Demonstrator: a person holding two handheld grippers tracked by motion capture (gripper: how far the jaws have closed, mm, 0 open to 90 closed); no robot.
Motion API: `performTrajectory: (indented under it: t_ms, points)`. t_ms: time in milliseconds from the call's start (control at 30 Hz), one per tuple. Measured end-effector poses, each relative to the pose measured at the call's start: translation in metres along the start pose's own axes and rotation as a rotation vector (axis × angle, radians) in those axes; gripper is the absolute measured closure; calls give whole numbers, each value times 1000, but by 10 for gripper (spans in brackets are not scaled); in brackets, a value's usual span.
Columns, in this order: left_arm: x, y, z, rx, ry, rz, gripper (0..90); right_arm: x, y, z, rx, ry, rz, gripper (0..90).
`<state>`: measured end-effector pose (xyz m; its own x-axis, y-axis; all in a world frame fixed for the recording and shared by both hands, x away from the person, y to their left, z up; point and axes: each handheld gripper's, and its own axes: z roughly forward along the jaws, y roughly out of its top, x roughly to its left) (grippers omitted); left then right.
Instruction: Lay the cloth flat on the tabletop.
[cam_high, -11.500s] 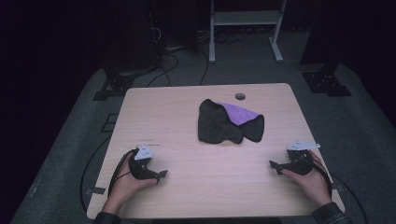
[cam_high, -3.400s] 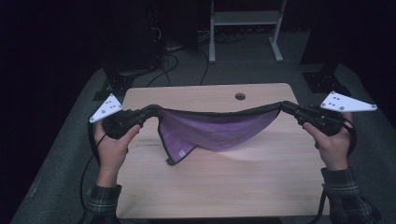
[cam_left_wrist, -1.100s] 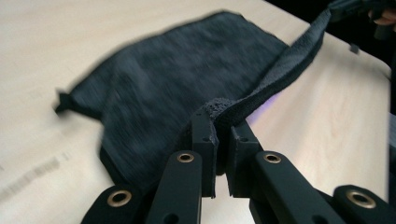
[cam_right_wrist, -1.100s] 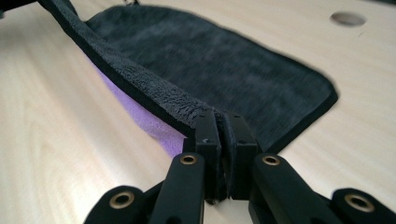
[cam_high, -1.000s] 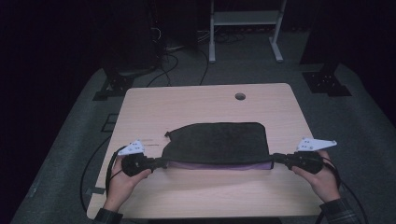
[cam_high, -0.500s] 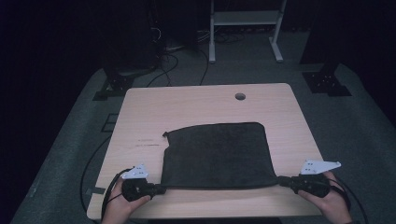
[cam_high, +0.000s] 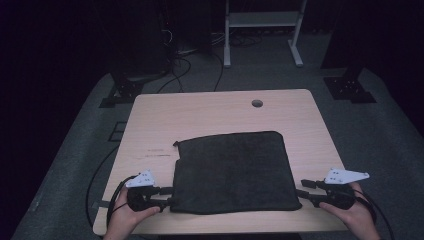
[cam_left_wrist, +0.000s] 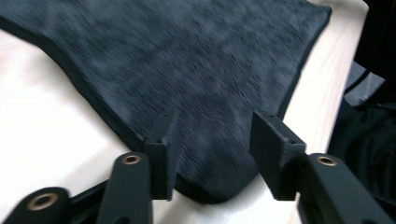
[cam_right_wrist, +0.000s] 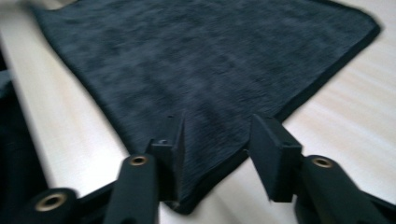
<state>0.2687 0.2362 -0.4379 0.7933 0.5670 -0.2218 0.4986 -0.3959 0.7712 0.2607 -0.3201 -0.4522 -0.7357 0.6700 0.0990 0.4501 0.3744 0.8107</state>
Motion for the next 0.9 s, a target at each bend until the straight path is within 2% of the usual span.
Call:
performTrajectory:
  t_ms: [33,67,100,133,167,233,267,333,400,533,600,633,667,700,733,800,900]
  points:
    - [2,3,-1,-8,8,2,478,-5,2,7,8,-22,-4,473]
    - [5,6,-1,-16,23,10,478,-5,2,7,8,-22,-4,473]
    - [11,13,1,-21,61,15,476,-10,5,14,10,-56,1,444]
    - [11,13,1,-21,61,15,477,-10,5,14,10,-56,1,444]
    - [16,17,2,-22,82,18,477,-13,7,17,7,-69,2,426]
    - [25,26,6,-29,115,2,486,-20,12,24,5,-103,10,396]
    - [35,35,11,-38,139,-14,507,-28,16,31,7,-133,17,374]
    - [39,39,15,-37,146,-20,524,-32,18,35,12,-147,23,369]
    - [47,48,21,-35,174,-15,531,-39,22,43,30,-183,33,360]
    - [65,64,33,-28,246,-5,544,-53,25,53,41,-209,55,346]
    - [75,71,37,-15,290,2,544,-59,26,57,63,-248,58,331]
    - [85,76,43,-3,319,-3,539,-66,25,59,67,-259,70,332]
    - [85,76,43,-3,319,-3,538,-66,25,59,67,-259,70,332]
    - [96,79,49,21,343,-6,538,-72,24,61,65,-268,87,332]
    - [96,79,49,21,343,-6,541,-72,24,61,65,-268,87,332]
    - [107,80,56,34,354,-13,547,-77,23,62,67,-275,100,332]
    - [119,80,65,81,348,-30,633,-83,21,62,73,-280,116,335]
